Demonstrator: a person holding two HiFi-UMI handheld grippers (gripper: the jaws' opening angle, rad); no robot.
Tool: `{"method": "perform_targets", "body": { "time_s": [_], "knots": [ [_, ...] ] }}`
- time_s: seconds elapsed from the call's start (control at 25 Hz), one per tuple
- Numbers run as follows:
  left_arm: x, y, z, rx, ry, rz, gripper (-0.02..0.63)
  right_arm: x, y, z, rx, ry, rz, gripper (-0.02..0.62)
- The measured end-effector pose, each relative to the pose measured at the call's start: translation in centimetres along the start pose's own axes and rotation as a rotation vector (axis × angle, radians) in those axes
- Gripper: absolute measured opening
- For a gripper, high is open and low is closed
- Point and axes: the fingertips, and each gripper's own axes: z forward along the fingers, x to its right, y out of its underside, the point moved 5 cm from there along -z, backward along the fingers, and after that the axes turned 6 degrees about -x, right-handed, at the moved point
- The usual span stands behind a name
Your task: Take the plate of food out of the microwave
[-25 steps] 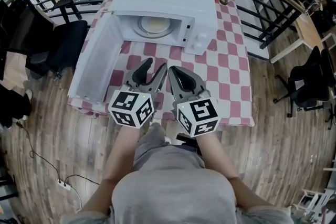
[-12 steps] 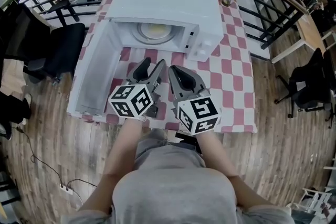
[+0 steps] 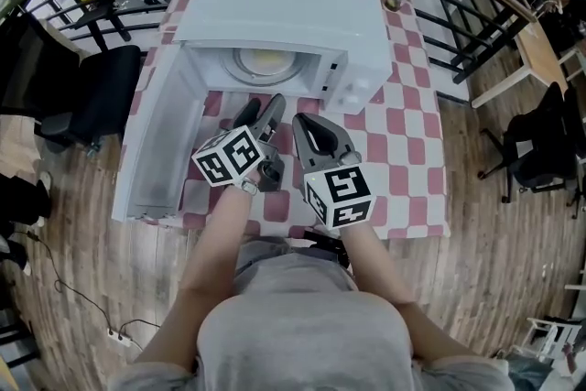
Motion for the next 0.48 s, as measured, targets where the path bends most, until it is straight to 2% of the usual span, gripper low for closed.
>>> {"method": "perform_targets", "body": {
  "time_s": [0.2,0.48],
  "knots": [
    [-2.3,0.3,1.7,-0.001,-0.032,-0.173,0.327,0.4,0.7,1.0,-0.027,0.004,0.014,0.028],
    [-5.4,0.2,3.6,0.057,-0.047,-0.383,0.386,1.0,1.2,2.7,-0.054,0.003,0.032,0.028]
  ]
}}
